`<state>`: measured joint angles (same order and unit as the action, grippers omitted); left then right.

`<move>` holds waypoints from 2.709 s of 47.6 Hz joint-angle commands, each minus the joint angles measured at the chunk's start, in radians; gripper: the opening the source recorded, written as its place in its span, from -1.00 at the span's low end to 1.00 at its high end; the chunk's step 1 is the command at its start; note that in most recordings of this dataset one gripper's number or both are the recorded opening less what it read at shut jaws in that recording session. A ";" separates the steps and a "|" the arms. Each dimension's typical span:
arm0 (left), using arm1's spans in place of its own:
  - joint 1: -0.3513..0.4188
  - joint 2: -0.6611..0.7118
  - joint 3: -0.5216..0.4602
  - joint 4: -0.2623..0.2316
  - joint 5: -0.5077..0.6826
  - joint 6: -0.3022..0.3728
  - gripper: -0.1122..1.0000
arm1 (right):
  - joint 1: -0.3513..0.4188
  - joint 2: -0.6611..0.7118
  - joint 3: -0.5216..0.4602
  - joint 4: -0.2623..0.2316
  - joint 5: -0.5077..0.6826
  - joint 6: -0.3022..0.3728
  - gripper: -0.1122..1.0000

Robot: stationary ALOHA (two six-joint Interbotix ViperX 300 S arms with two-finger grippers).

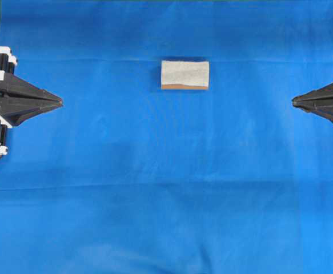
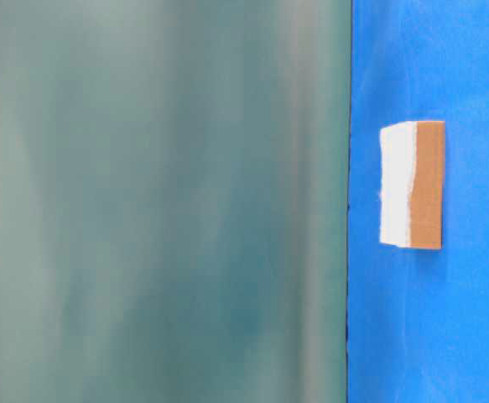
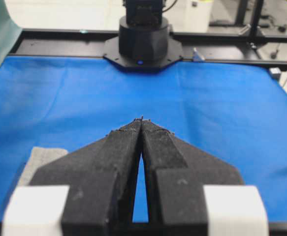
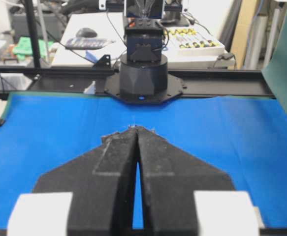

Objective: Hand over the sponge with the left arm and wipe it with the right arm.
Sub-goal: 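Move the left gripper open toward the sponge in the table center, then close the left gripper on the sponge's near end and lift it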

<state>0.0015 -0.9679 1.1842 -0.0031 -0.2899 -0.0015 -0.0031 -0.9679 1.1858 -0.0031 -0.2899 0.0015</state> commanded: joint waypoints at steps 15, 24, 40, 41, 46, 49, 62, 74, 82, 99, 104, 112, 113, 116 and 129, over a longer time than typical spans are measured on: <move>0.087 0.126 -0.075 -0.020 -0.012 0.098 -0.80 | -0.008 0.018 -0.048 -0.009 0.037 -0.018 -0.80; 0.158 0.293 -0.130 -0.020 -0.035 0.109 -0.79 | -0.008 0.020 -0.049 -0.008 0.038 -0.017 -0.80; 0.227 0.643 -0.299 -0.020 -0.021 0.242 0.45 | -0.008 0.029 -0.044 -0.009 0.052 -0.017 -0.80; 0.230 0.663 -0.311 -0.020 -0.021 0.247 0.58 | -0.008 0.029 -0.044 -0.008 0.054 -0.015 -0.80; 0.242 0.764 -0.365 -0.020 -0.015 0.298 0.88 | -0.008 0.031 -0.043 -0.009 0.060 -0.015 -0.80; 0.250 0.819 -0.393 -0.020 -0.015 0.304 0.90 | -0.008 0.034 -0.043 -0.009 0.061 -0.014 -0.80; 0.272 1.049 -0.505 -0.020 -0.014 0.334 0.89 | -0.011 0.044 -0.040 -0.009 0.074 -0.014 -0.80; 0.302 1.173 -0.568 -0.020 -0.017 0.370 0.89 | -0.012 0.049 -0.040 -0.009 0.083 -0.015 -0.80; 0.327 1.241 -0.598 -0.020 -0.017 0.388 0.89 | -0.012 0.054 -0.038 -0.011 0.083 -0.015 -0.80; 0.331 1.270 -0.617 -0.021 0.003 0.387 0.87 | -0.012 0.058 -0.037 -0.012 0.083 -0.015 -0.80; 0.331 1.266 -0.618 -0.021 0.017 0.373 0.58 | -0.012 0.058 -0.038 -0.012 0.086 -0.015 -0.80; 0.330 1.253 -0.615 -0.021 0.037 0.364 -0.22 | -0.012 0.060 -0.037 -0.011 0.094 -0.015 -0.80; 0.330 1.252 -0.617 -0.021 0.043 0.364 -0.29 | -0.012 0.060 -0.038 -0.011 0.094 -0.015 -0.80; 0.330 1.243 -0.620 -0.021 0.069 0.360 -0.43 | -0.012 0.060 -0.038 -0.011 0.095 -0.015 -0.80; 0.322 1.095 -0.621 -0.021 0.204 0.324 -0.48 | -0.012 0.061 -0.038 -0.011 0.095 -0.015 -0.80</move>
<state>0.3298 0.2086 0.5783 -0.0230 -0.1135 0.3206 -0.0138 -0.9143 1.1628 -0.0138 -0.1902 -0.0138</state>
